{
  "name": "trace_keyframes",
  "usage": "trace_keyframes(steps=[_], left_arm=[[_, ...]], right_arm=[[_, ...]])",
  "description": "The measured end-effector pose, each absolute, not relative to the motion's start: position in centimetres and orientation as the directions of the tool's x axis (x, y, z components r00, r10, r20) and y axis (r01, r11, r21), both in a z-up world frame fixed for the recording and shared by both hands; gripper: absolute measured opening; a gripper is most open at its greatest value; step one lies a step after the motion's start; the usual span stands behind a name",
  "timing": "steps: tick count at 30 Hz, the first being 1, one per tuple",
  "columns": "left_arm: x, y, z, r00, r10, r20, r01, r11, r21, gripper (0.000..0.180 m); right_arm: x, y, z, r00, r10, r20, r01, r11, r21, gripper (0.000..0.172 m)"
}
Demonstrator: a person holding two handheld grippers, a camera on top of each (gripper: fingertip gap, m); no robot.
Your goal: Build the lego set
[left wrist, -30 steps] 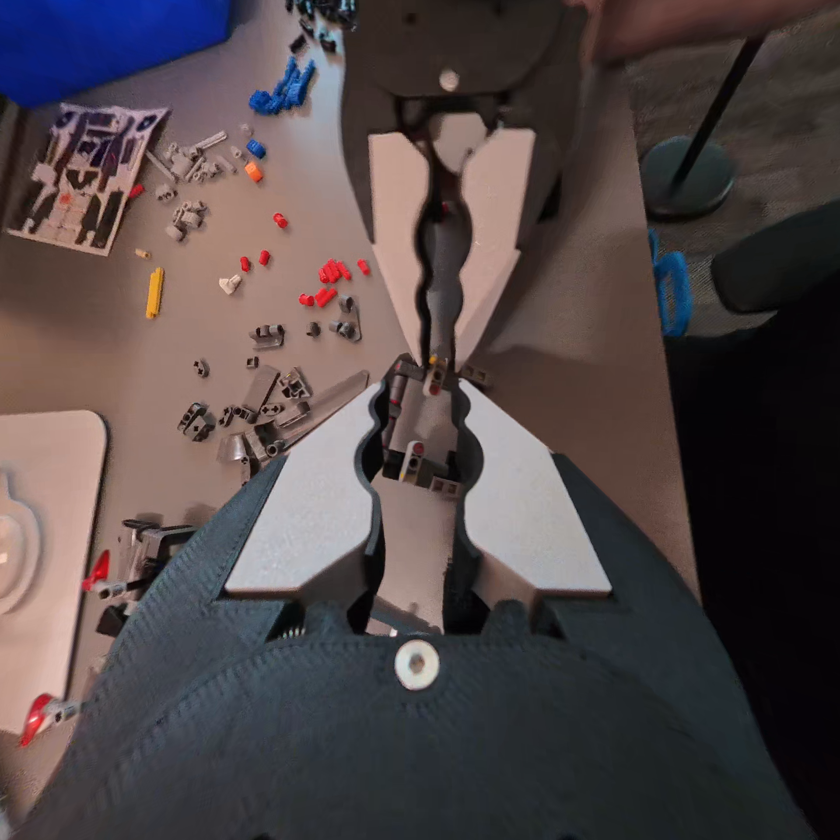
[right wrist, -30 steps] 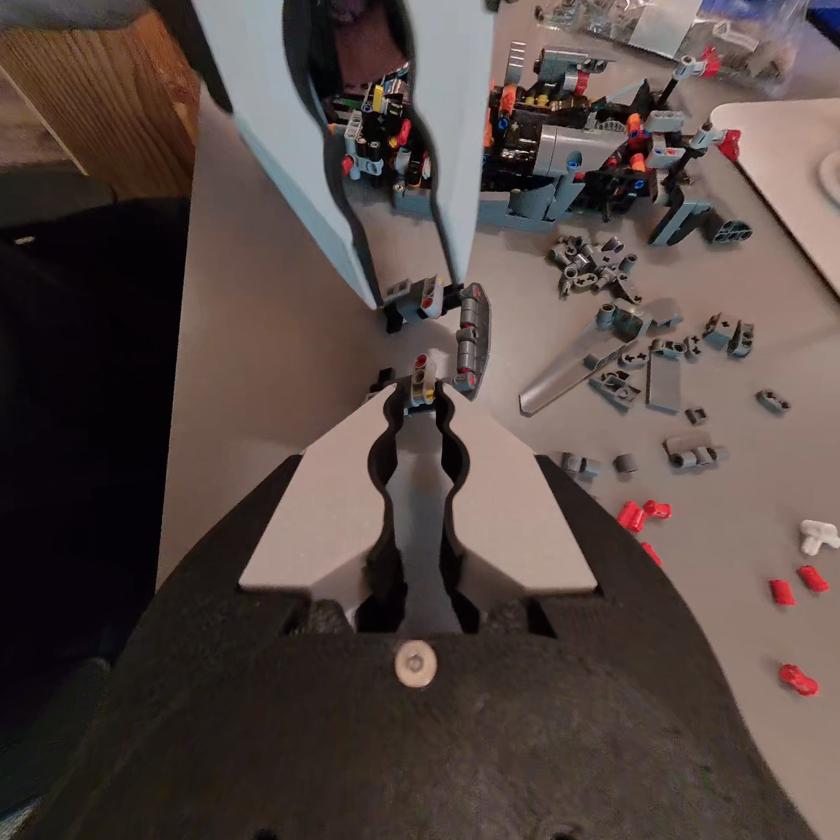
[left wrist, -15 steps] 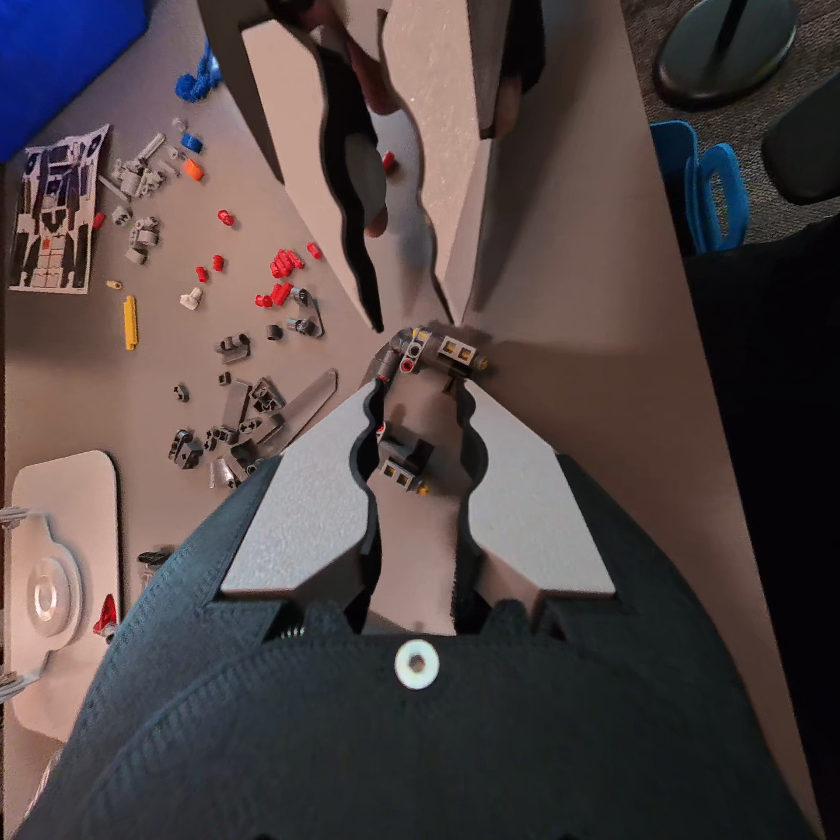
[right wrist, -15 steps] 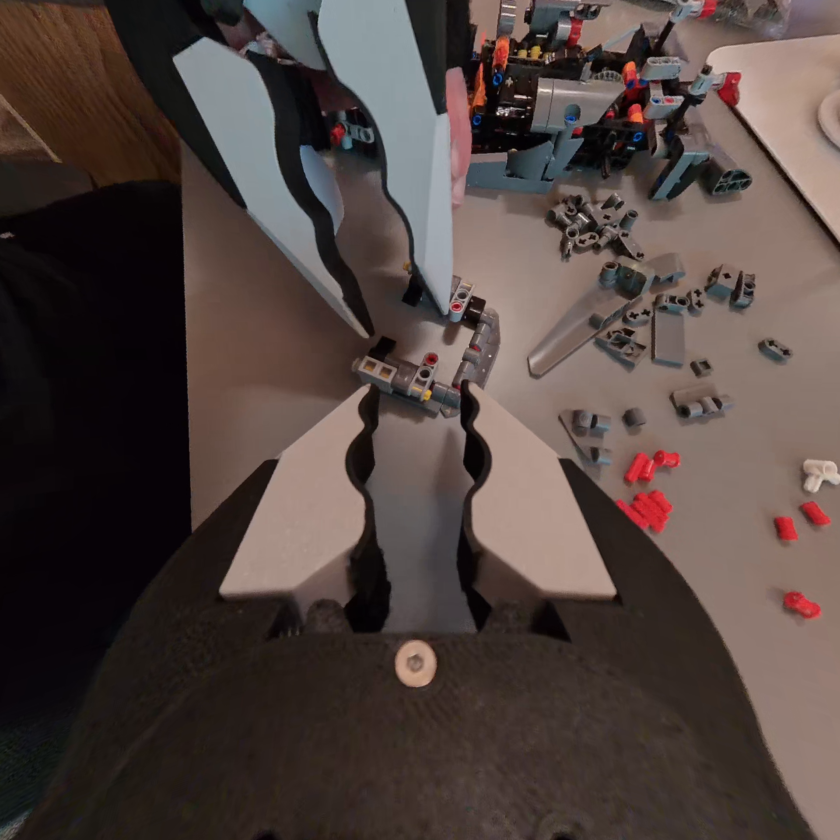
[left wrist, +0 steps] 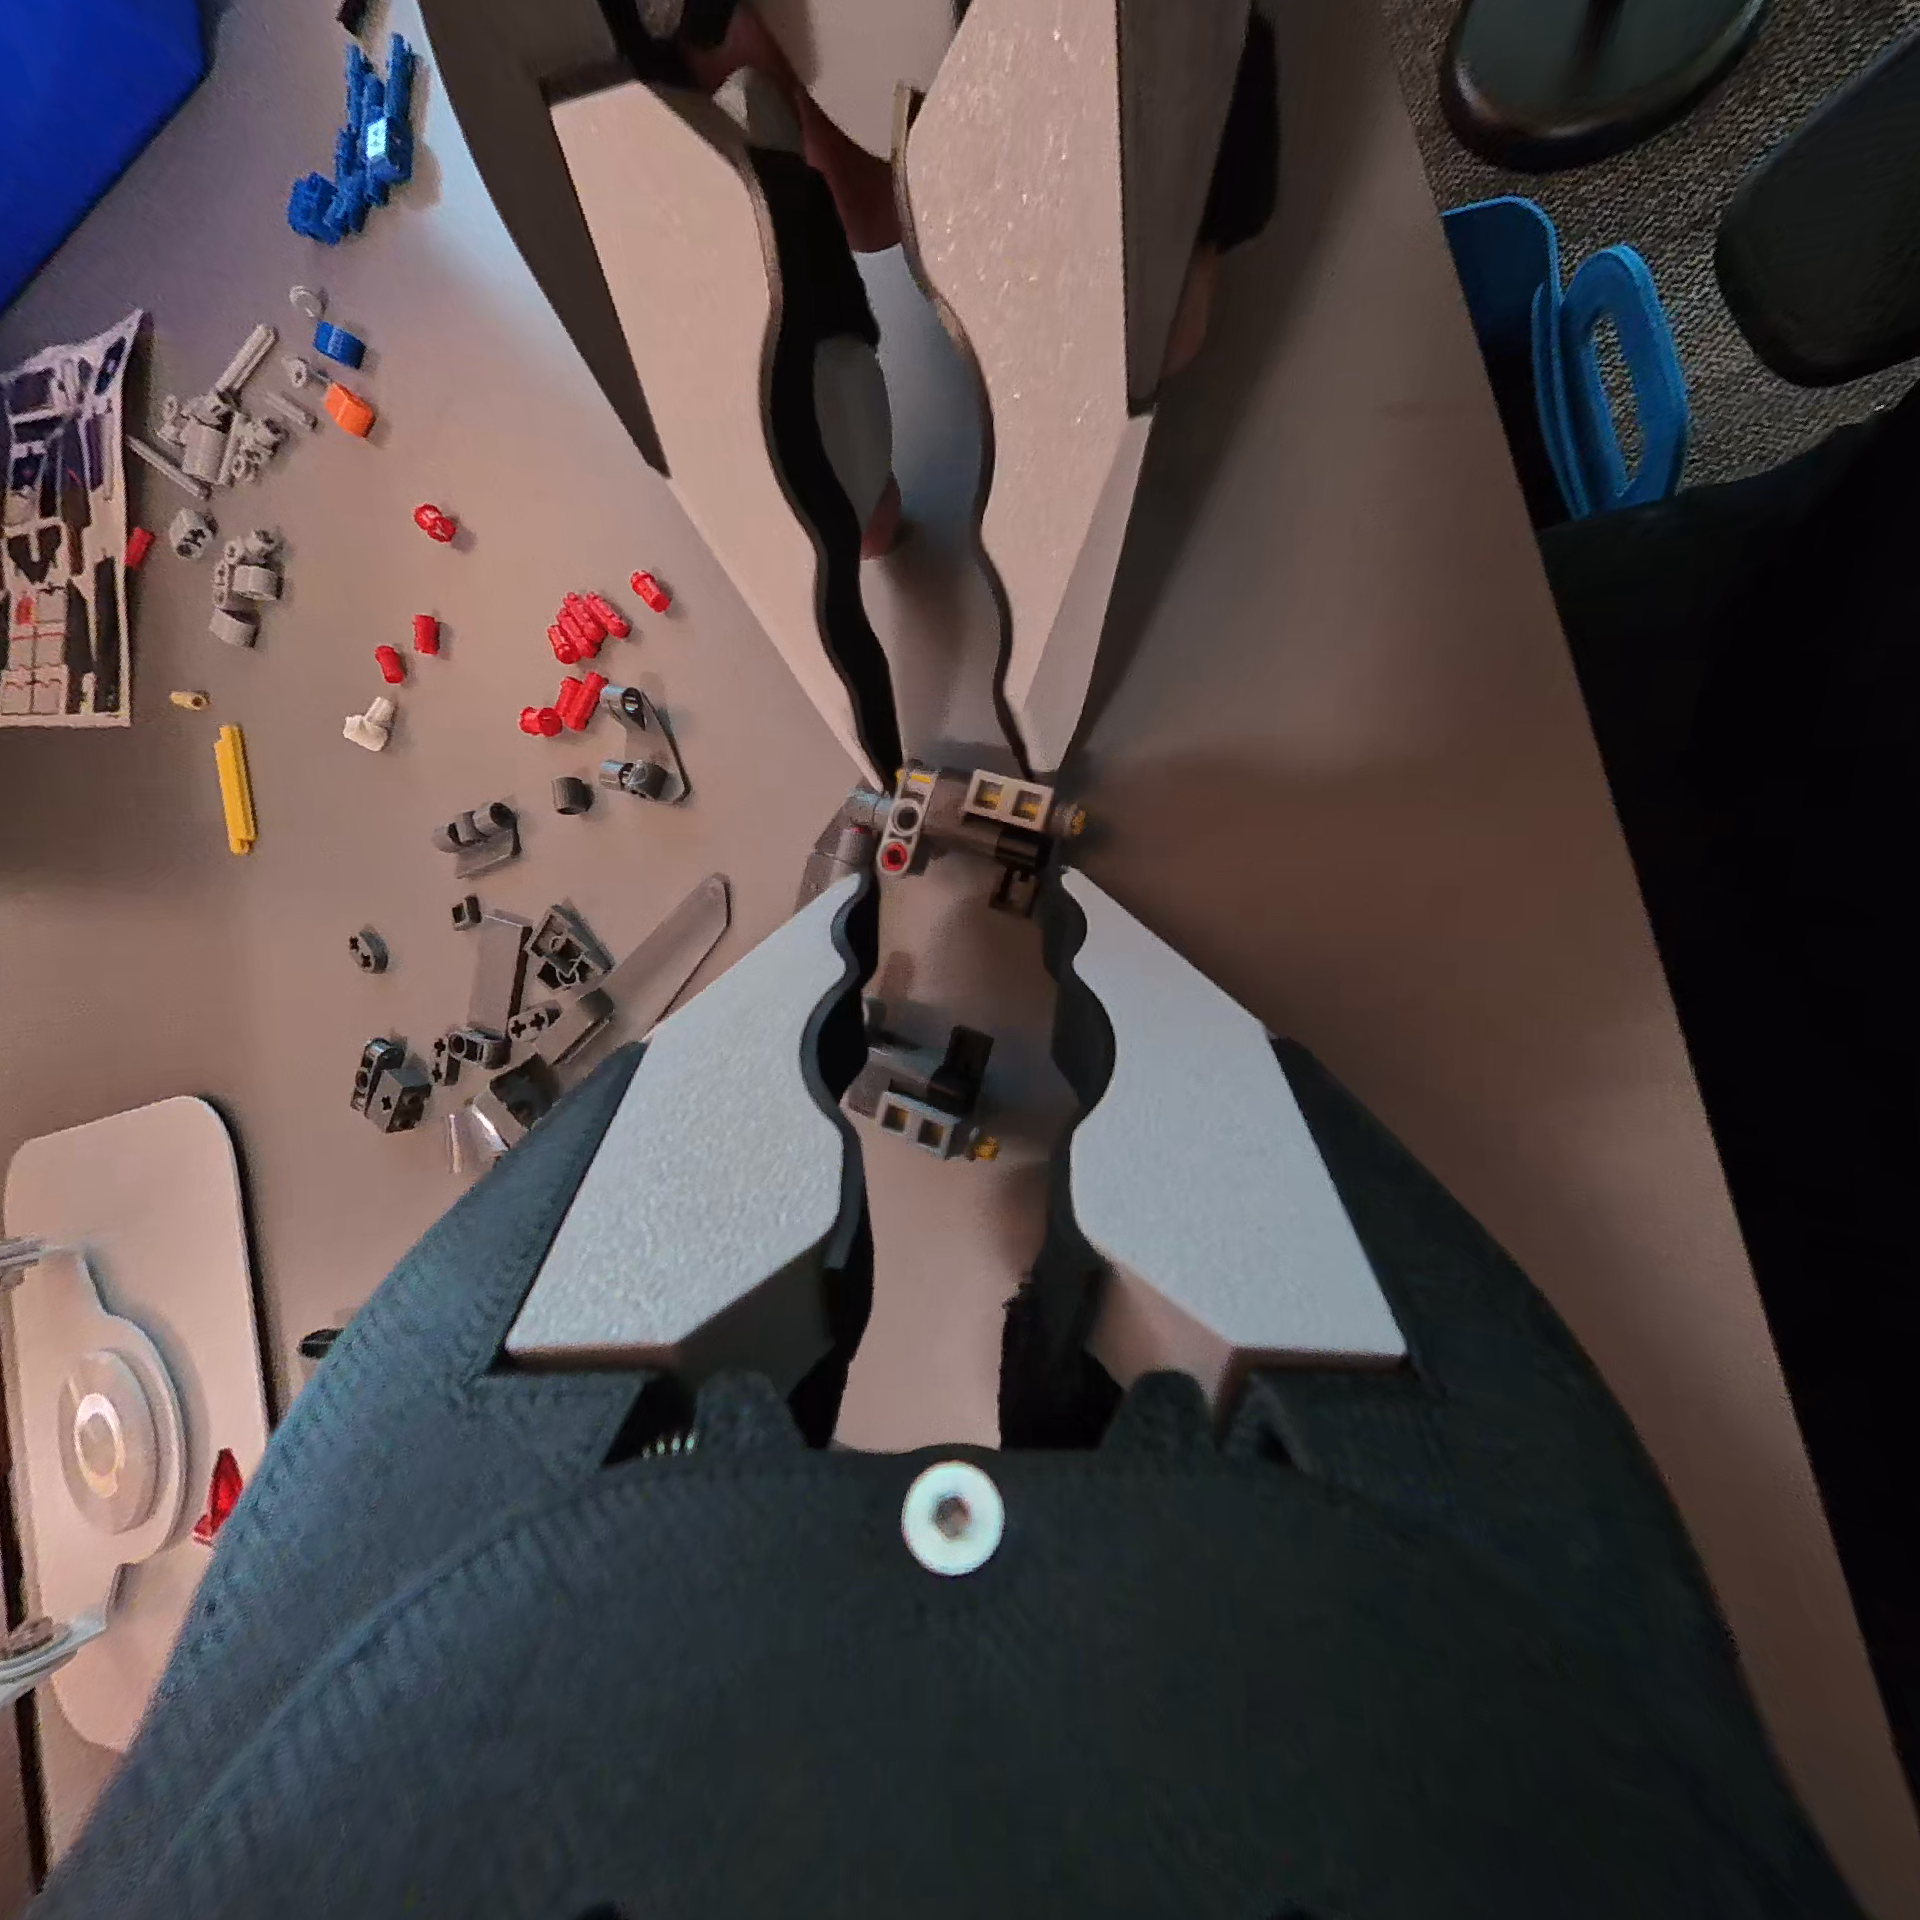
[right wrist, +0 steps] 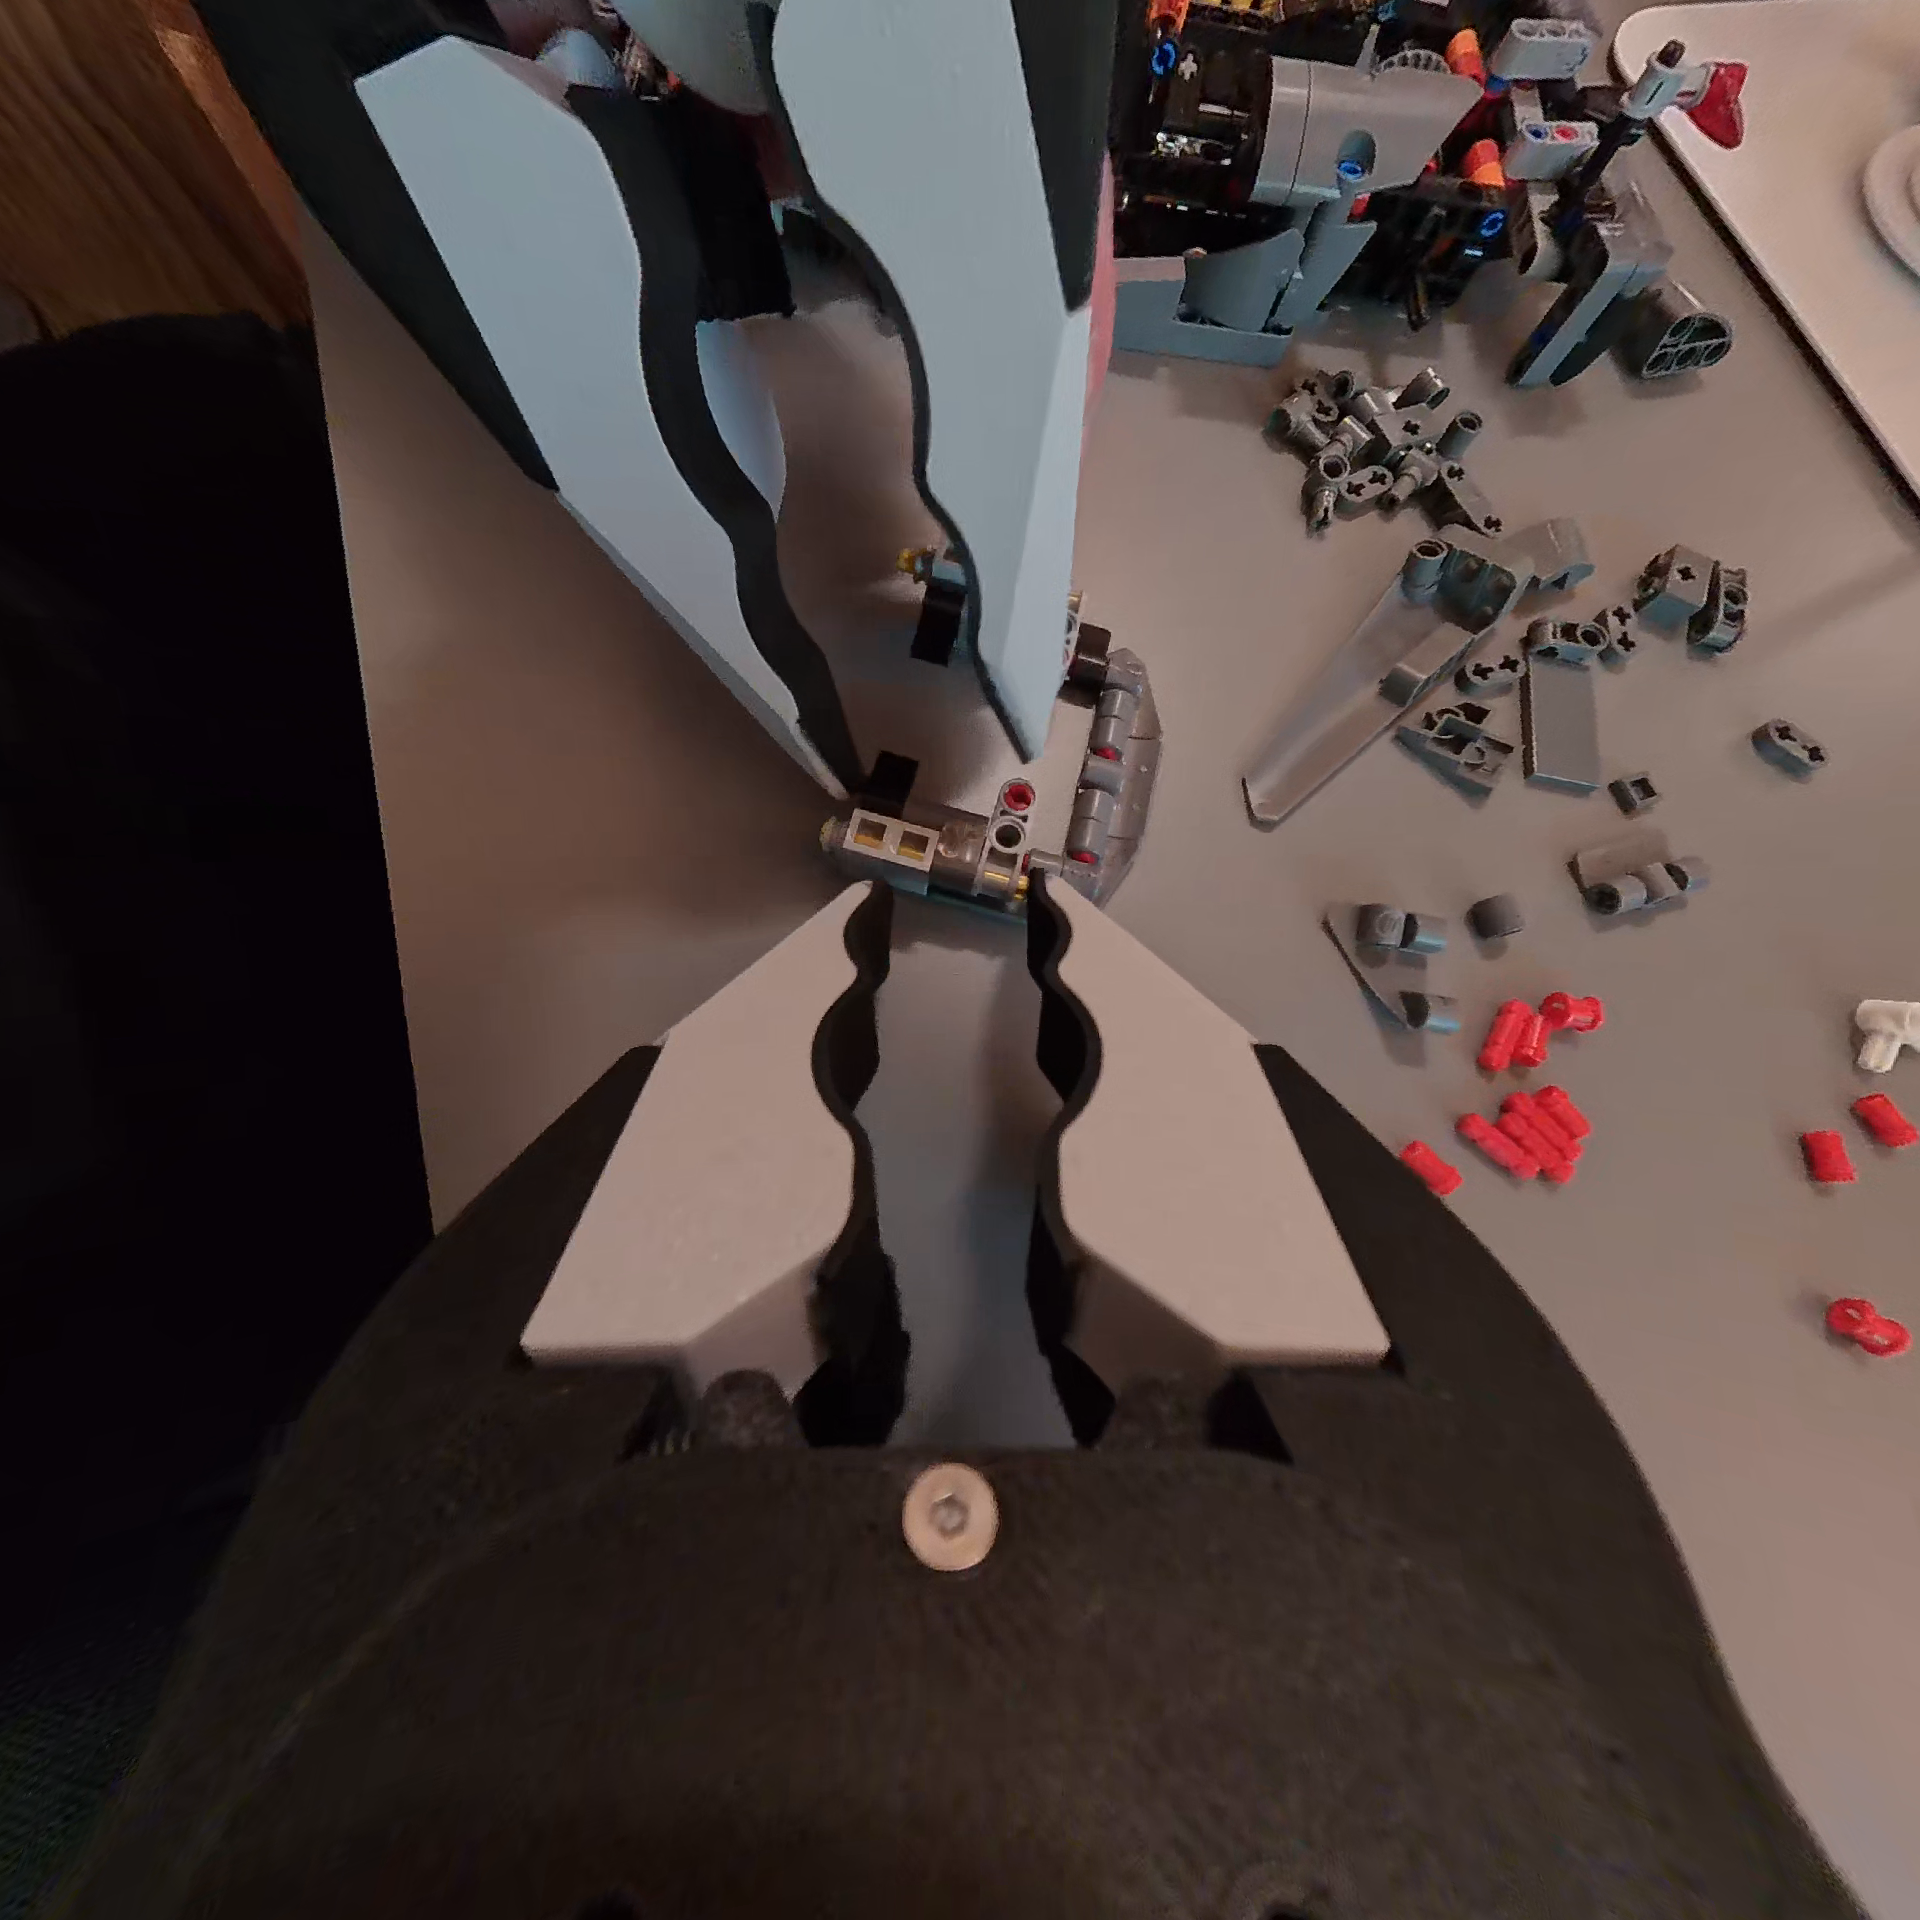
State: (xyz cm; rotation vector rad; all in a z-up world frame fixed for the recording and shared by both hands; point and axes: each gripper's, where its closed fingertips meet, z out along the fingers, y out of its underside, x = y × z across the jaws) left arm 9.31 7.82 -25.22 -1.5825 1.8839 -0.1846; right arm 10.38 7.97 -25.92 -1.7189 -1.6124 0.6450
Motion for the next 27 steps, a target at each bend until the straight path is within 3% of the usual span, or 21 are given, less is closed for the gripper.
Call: trace_keyframes(steps=[8, 10, 27], left_arm=[[9.5, 7.6, -25.9, -0.06, -0.896, -0.439, -0.855, 0.273, -0.442, 0.027], [9.5, 7.0, -26.2, -0.072, -0.91, -0.408, -0.851, 0.27, -0.45, 0.012], [9.0, 6.8, -25.2, -0.095, -0.913, -0.396, -0.829, 0.293, -0.476, 0.01]], right_arm=[[10.4, 8.1, -26.1, 0.122, 0.983, 0.14, 0.661, 0.025, -0.75, 0.015], [10.5, 8.4, -26.0, 0.14, 0.978, 0.153, 0.661, 0.023, -0.75, 0.01], [10.3, 8.4, -26.1, 0.134, 0.976, 0.171, 0.666, 0.039, -0.745, 0.007]])
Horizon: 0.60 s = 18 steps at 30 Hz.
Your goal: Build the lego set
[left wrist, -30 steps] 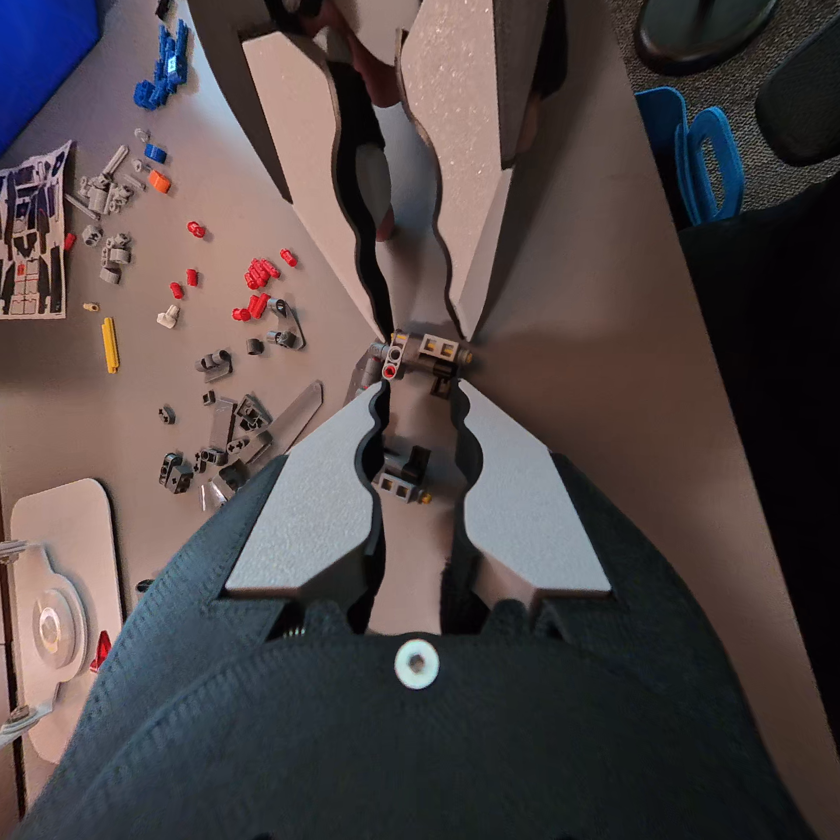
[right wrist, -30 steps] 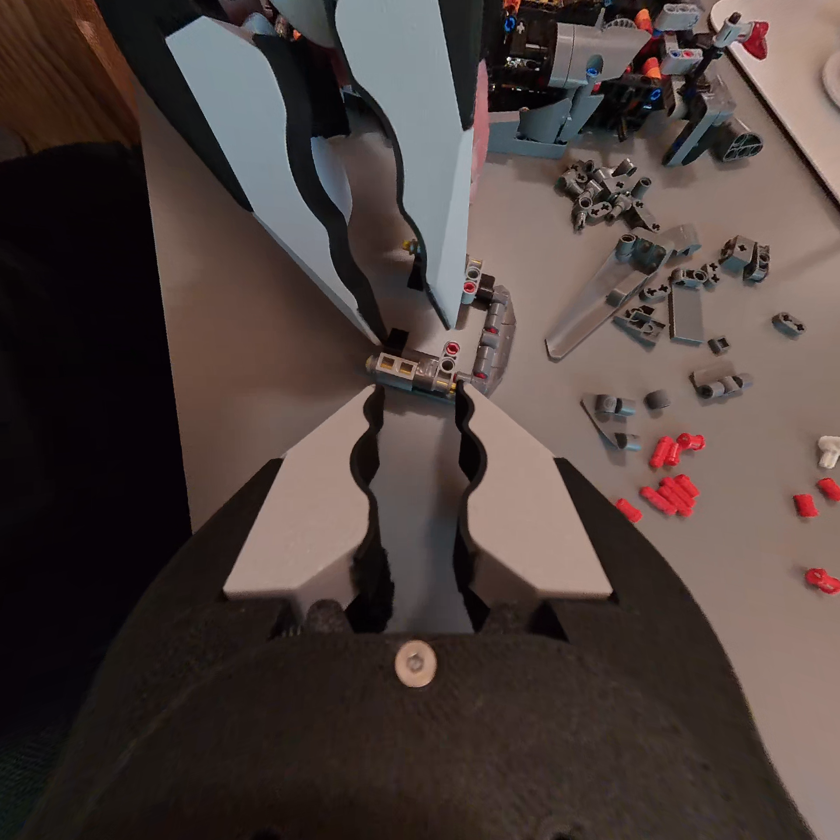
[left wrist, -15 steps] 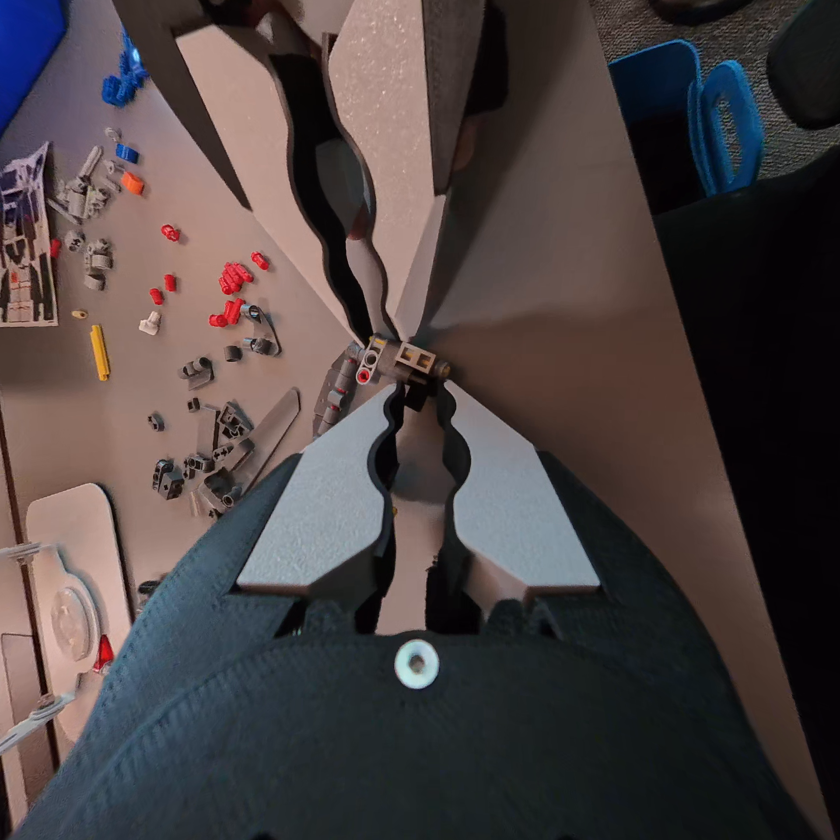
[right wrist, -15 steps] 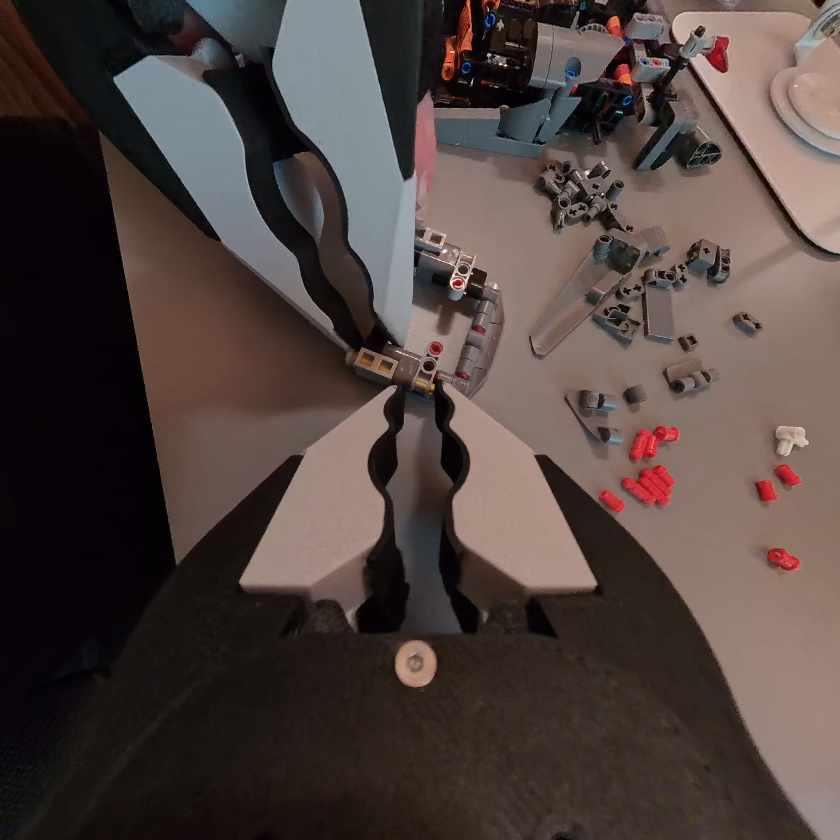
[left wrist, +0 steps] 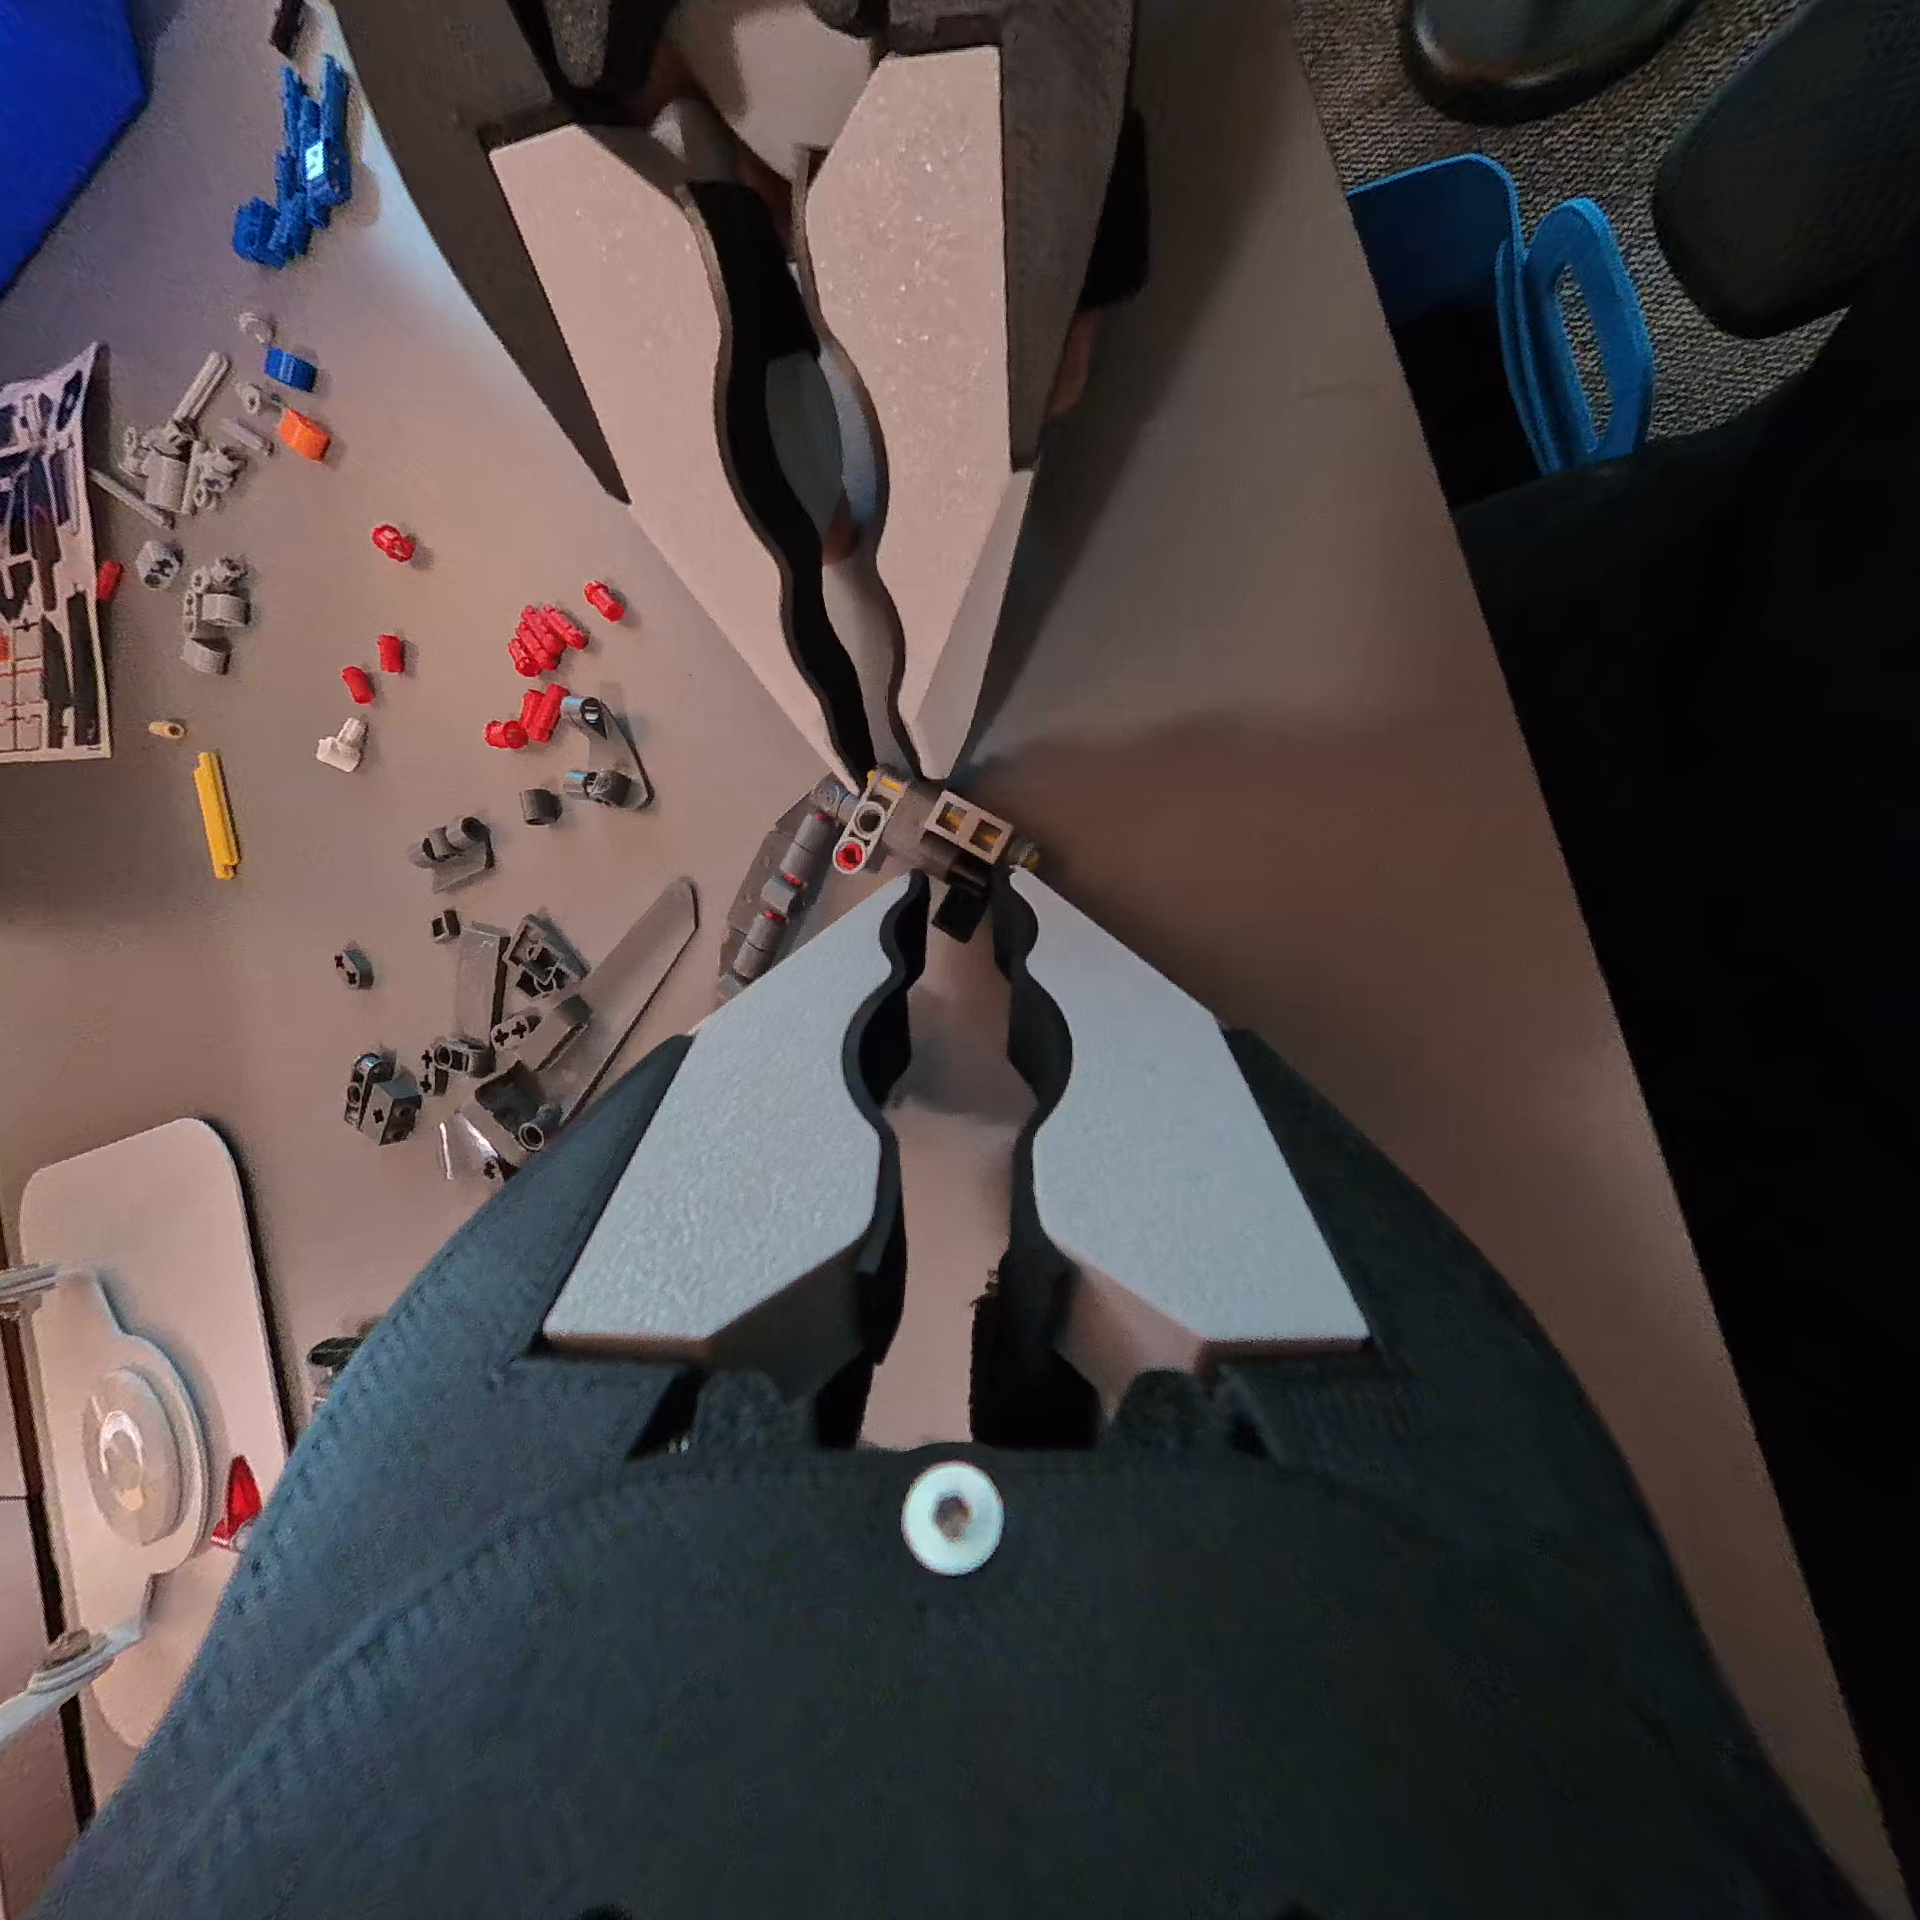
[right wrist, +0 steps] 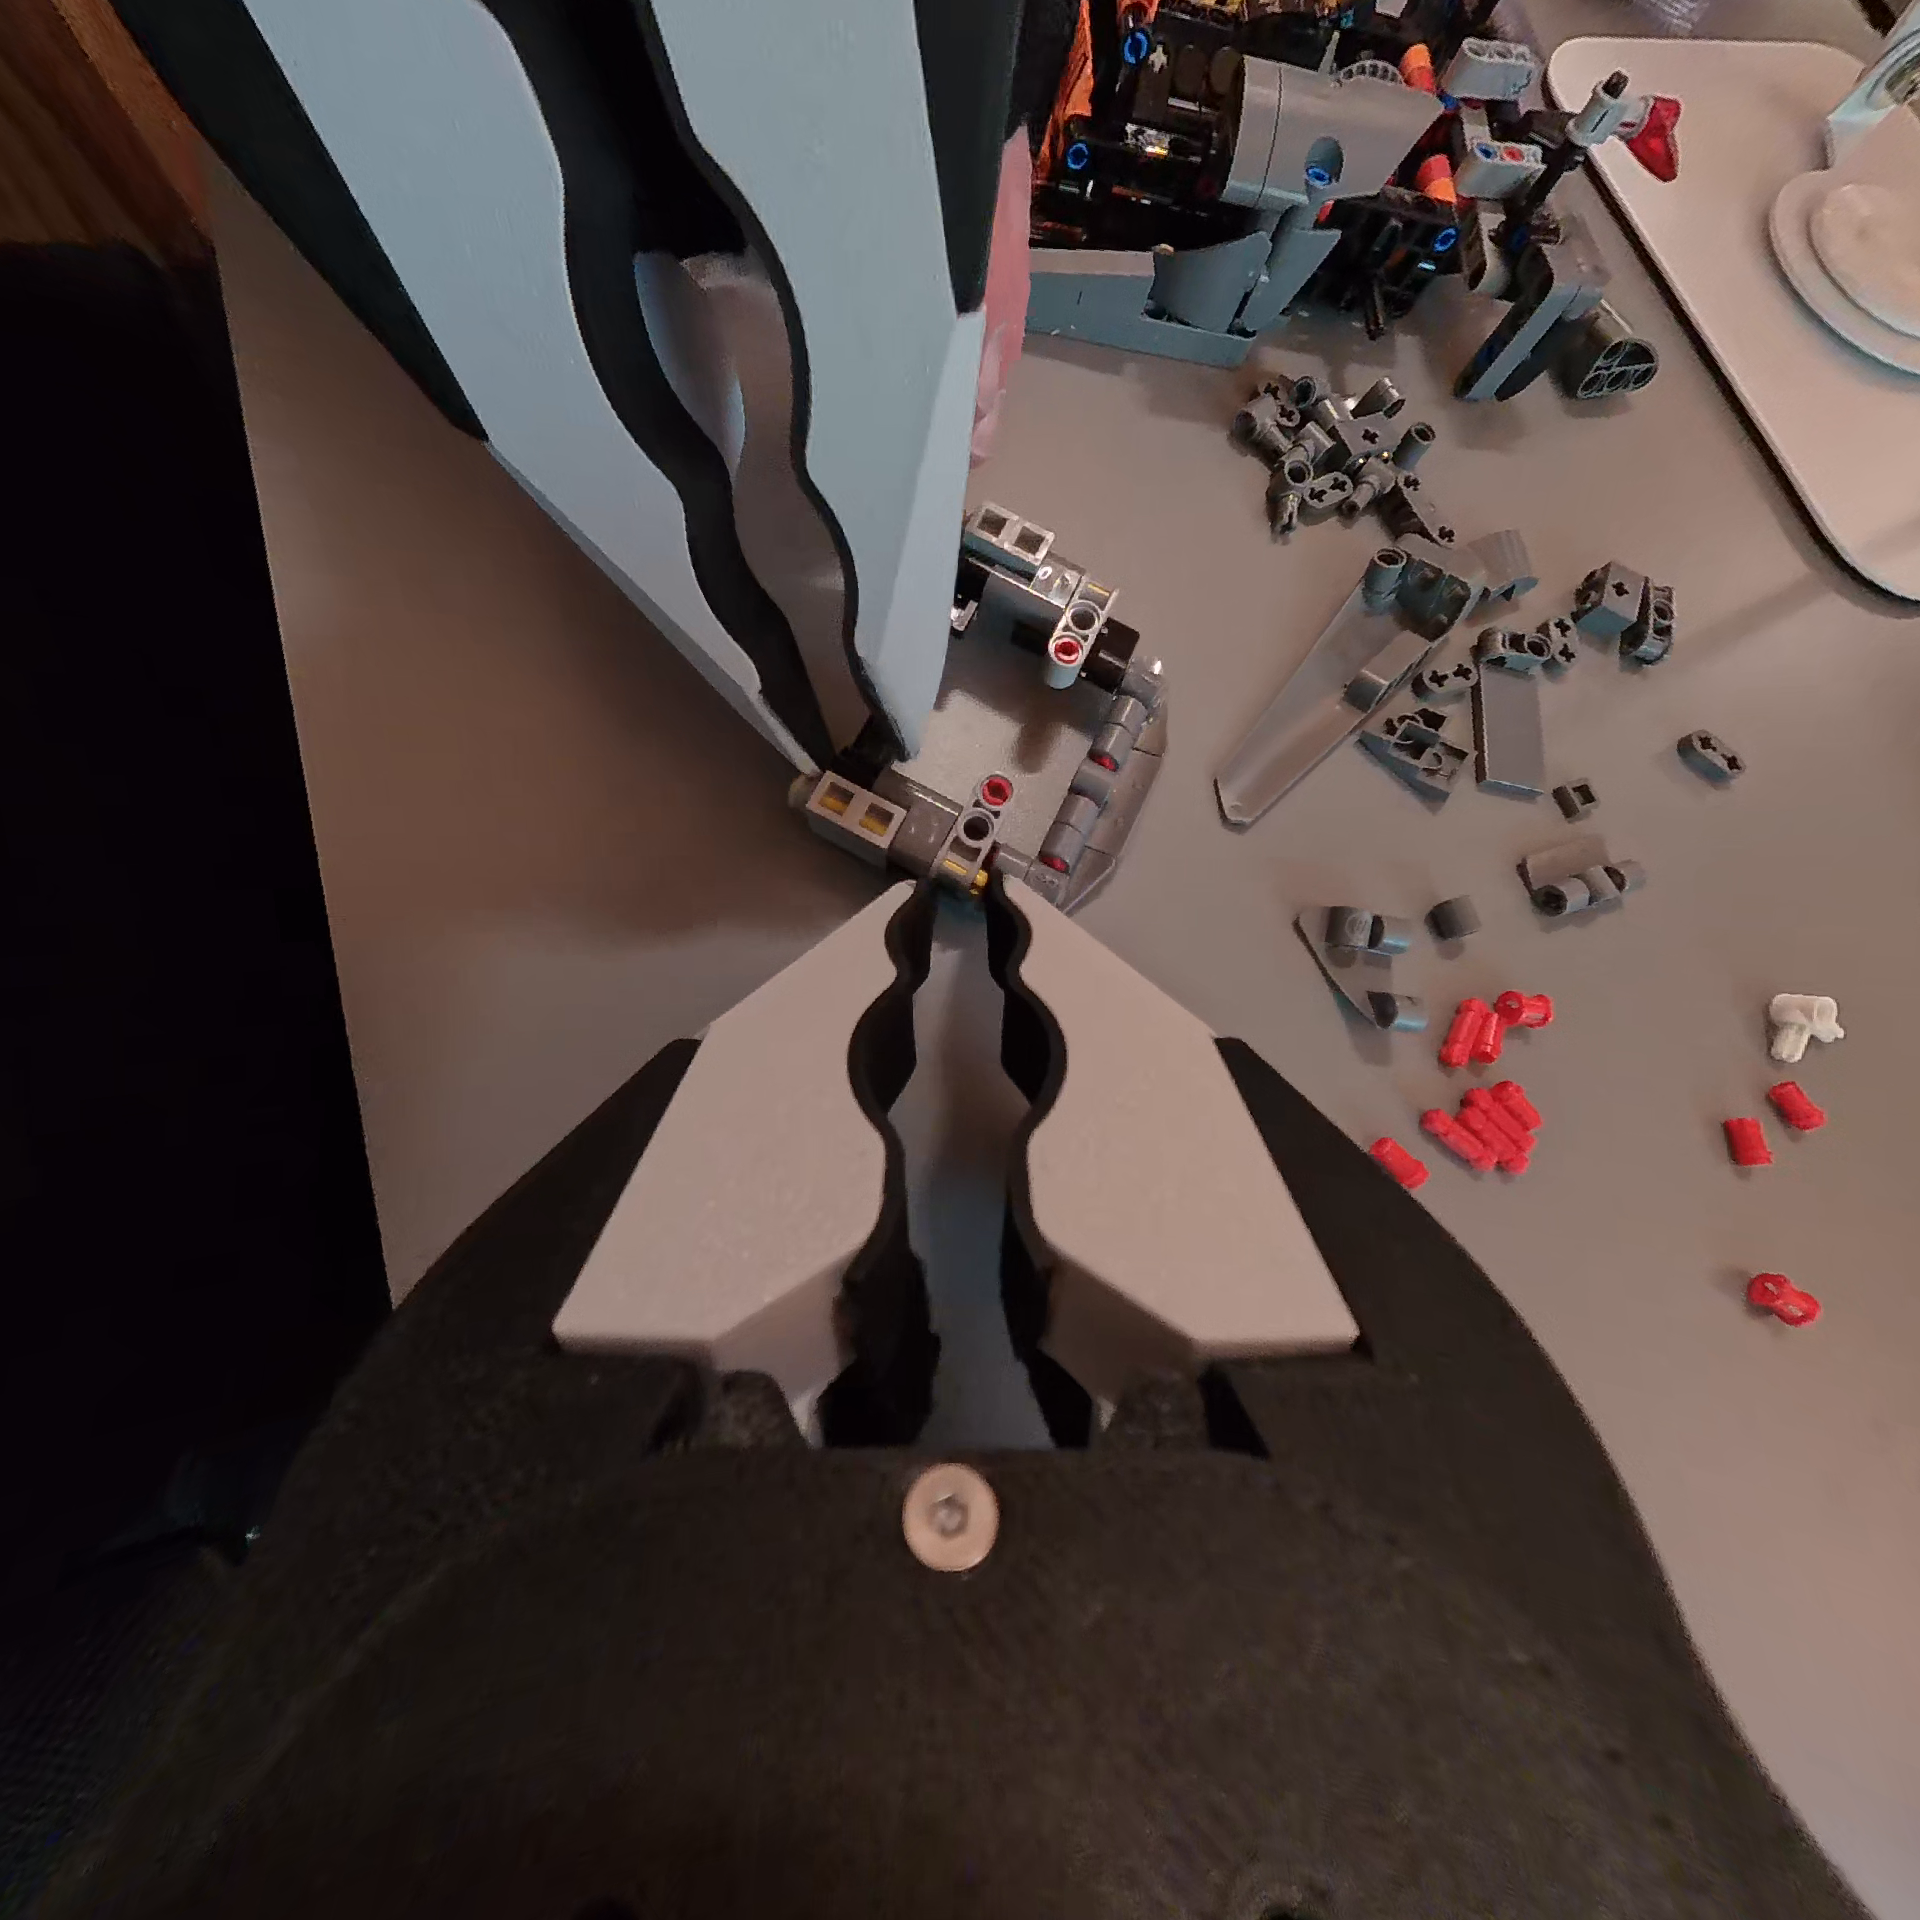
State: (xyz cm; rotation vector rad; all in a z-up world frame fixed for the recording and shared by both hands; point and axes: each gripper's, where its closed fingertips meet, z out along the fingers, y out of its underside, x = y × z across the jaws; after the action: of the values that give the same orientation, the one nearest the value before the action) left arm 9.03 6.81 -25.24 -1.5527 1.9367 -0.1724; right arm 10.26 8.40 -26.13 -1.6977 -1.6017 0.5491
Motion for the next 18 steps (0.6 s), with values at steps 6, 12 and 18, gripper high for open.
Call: trace_keyframes(steps=[6, 12, 18], left_arm=[[9.42, 6.57, -25.38, -0.105, -0.916, -0.387, -0.819, 0.3, -0.488, 0.006], [9.45, 6.6, -25.42, -0.089, -0.922, -0.377, -0.814, 0.286, -0.506, 0.006], [9.45, 6.61, -25.44, -0.074, -0.913, -0.402, -0.813, 0.288, -0.505, 0.005]], right_arm=[[10.26, 8.38, -26.14, 0.138, 0.977, 0.161, 0.666, 0.029, -0.745, 0.01], [10.25, 8.47, -26.15, 0.143, 0.974, 0.174, 0.668, 0.035, -0.743, 0.009], [10.18, 8.57, -26.15, 0.145, 0.973, 0.18, 0.671, 0.036, -0.74, 0.007]])
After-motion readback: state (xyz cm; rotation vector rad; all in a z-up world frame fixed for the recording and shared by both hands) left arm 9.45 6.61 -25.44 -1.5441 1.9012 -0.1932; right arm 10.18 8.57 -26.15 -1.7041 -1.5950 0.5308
